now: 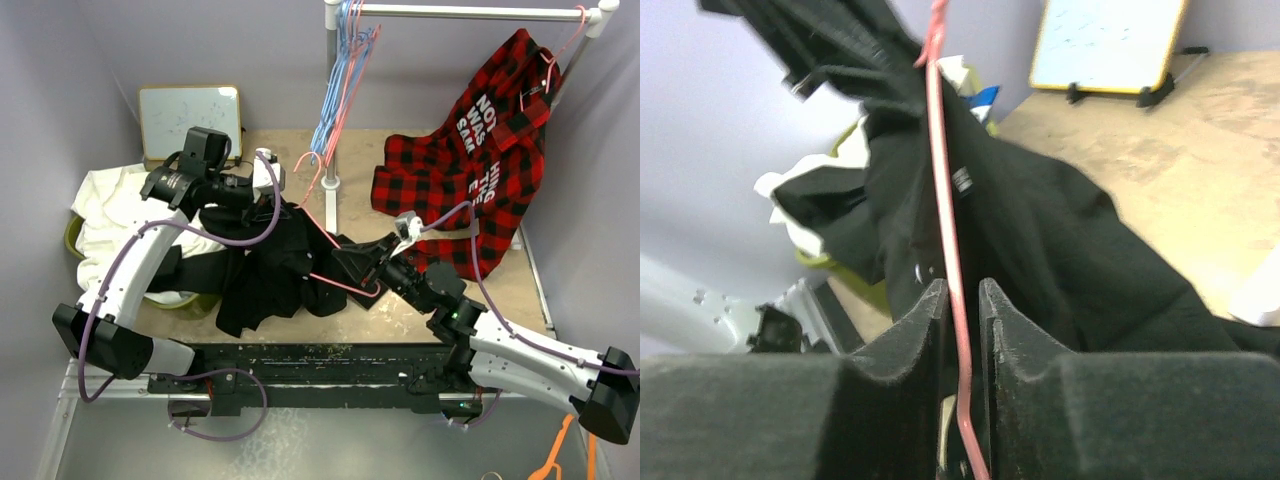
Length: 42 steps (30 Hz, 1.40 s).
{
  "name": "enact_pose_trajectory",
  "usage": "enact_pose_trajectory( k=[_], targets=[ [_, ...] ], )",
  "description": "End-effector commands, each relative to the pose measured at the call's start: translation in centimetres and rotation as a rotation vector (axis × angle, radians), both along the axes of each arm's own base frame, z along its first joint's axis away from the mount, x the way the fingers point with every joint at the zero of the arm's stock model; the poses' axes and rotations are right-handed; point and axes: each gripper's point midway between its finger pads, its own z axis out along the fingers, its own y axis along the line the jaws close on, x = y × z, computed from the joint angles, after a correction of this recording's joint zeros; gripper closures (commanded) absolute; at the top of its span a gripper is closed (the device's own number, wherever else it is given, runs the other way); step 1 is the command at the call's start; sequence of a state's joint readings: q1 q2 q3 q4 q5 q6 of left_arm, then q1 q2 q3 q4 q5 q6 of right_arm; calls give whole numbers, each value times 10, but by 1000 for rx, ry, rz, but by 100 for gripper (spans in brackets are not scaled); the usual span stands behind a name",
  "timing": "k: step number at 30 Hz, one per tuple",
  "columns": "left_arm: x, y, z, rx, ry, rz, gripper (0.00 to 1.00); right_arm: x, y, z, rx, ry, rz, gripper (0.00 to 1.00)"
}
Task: Place the shirt on the hanger
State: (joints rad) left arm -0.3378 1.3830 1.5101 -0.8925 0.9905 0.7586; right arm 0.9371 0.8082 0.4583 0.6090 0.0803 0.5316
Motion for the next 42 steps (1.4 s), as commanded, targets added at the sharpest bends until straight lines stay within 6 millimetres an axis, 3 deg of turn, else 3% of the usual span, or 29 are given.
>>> enact_pose_trajectory(
  k=[1, 2, 3, 7, 13, 17, 20, 29, 31, 33, 36, 42],
  targets=[
    [5, -1, 22, -48, -3, 32, 100, 20, -25, 16, 15, -1, -162, 38],
    [4, 0, 27, -43, -14, 39, 100, 23, -33, 14, 3, 8, -202, 5],
    [3, 2, 32, -37, -27, 51, 100, 23, -38, 10, -2, 24, -223, 0],
    [9, 18, 45, 13, -75, 174, 100, 7, -48, 6, 15, 1, -182, 0],
    [15, 41, 68, 14, -112, 326, 100, -15, -35, -42, -65, 100, -43, 0],
    [7, 47, 77, -19, -102, 324, 100, -12, -28, -62, -49, 153, -40, 0],
    [2, 48, 78, -29, -97, 322, 100, -4, -22, -59, -14, 147, -58, 0],
    [-3, 53, 73, -8, -104, 326, 100, 8, 19, -41, 67, 124, 30, 23],
    [-3, 54, 71, -4, -105, 329, 100, 8, 24, -44, 74, 131, 45, 36],
    [-4, 54, 70, 1, -107, 324, 100, 9, 26, -48, 74, 138, 50, 58],
    [-7, 57, 68, 27, -123, 309, 100, 15, 16, -51, 87, 147, -12, 99],
    [-14, 69, 69, 123, -221, 271, 100, 28, -36, -40, 125, 167, -249, 100]
  ],
)
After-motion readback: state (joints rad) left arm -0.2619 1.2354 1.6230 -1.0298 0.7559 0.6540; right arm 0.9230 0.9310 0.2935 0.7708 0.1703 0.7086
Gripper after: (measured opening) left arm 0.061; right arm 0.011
